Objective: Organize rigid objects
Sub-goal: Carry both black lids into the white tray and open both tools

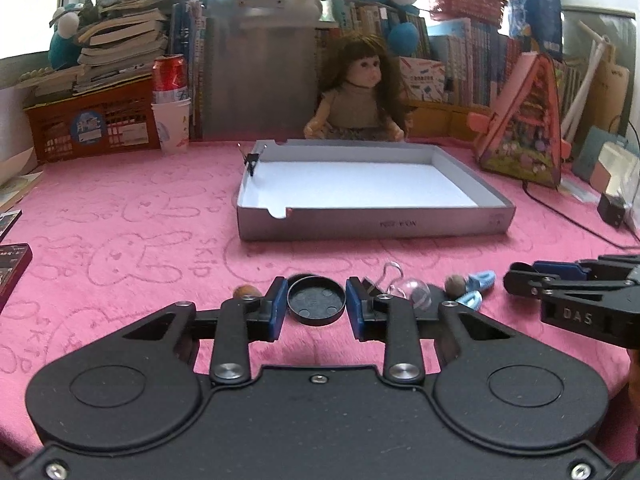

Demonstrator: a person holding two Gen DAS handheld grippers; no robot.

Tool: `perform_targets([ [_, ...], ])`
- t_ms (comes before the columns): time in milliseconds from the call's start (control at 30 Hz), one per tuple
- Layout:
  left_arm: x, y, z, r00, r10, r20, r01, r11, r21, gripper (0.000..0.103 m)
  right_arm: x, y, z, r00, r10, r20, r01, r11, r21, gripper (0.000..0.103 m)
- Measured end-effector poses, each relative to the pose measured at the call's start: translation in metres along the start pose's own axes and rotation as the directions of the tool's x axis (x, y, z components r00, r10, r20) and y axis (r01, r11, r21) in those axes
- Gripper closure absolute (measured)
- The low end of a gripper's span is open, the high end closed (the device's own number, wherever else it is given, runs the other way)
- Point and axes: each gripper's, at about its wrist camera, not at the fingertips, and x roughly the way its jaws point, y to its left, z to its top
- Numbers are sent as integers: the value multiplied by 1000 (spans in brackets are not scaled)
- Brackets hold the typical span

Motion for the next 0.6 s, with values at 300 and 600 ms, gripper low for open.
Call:
perform_targets([
  [300,12,6,30,1000,-3,27,4,999,-35,74,1,-6,21,1000,-5,30,4,1000,30,66],
  [600,34,11,64,998,-57,12,58,996,-72,74,17,-14,46,1000,8,17,-9,996,84,66],
])
